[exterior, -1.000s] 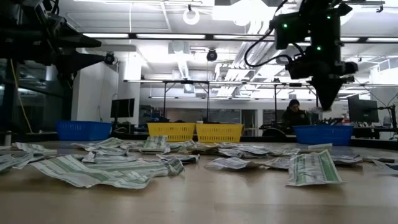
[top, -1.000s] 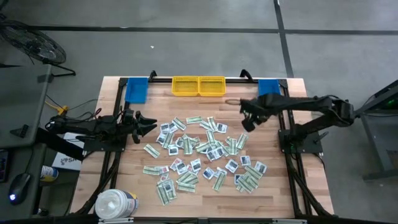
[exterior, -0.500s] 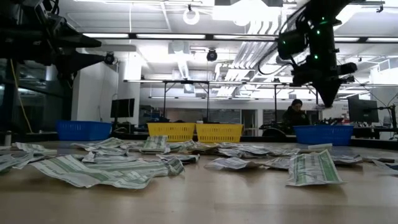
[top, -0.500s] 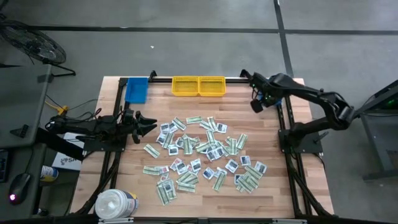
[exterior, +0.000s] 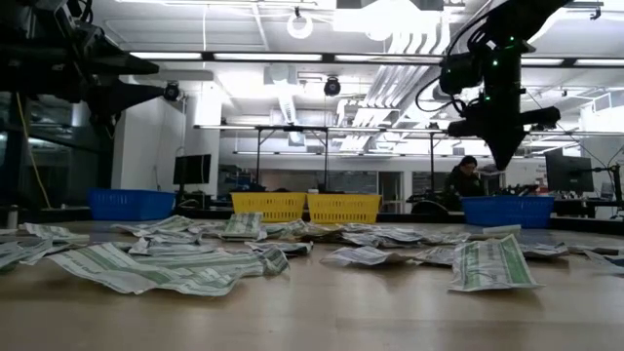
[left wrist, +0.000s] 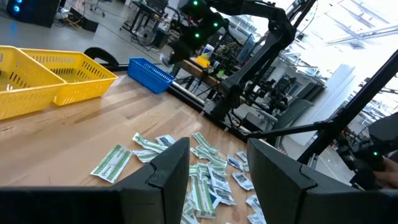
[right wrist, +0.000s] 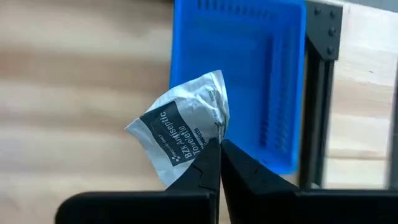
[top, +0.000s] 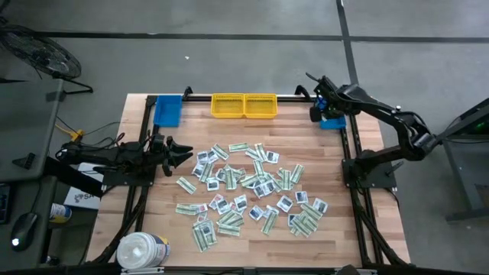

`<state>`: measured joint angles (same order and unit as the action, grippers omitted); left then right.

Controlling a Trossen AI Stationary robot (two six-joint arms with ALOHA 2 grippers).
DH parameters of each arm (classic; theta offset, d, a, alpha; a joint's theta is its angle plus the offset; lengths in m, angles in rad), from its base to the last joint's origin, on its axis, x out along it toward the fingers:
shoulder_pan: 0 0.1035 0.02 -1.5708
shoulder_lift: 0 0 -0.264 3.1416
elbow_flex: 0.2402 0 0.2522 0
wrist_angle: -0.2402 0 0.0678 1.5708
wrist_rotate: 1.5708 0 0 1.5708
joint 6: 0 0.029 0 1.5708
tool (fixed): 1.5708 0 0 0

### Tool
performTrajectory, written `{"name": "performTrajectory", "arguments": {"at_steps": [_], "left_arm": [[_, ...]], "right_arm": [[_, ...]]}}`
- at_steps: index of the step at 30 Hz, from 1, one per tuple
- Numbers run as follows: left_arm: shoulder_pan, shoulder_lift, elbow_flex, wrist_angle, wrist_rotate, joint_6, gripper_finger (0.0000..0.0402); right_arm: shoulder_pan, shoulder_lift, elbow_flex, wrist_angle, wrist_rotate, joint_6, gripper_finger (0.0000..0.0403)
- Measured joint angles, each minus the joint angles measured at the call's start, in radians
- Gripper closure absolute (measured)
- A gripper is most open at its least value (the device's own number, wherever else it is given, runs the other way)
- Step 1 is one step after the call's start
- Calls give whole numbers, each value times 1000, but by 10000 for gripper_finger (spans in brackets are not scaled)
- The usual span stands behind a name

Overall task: Pick & Place First Aid Supplies
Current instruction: Put the black towelette pack into the right blue bin

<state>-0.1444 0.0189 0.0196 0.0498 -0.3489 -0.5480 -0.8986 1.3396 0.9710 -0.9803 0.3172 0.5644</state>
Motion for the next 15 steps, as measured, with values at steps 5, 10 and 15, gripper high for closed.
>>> {"name": "performTrajectory", "arguments": {"at_steps": [5,10,15], "left_arm": [[0,0,0,0,0,0,240],[0,0,0,0,0,0,240],[0,0,0,0,0,0,240]], "right_arm": [[0,0,0,50,58,88,403],[3,1,0,92,116,185,403],[3,3,-7,118,144,239,403]]}}
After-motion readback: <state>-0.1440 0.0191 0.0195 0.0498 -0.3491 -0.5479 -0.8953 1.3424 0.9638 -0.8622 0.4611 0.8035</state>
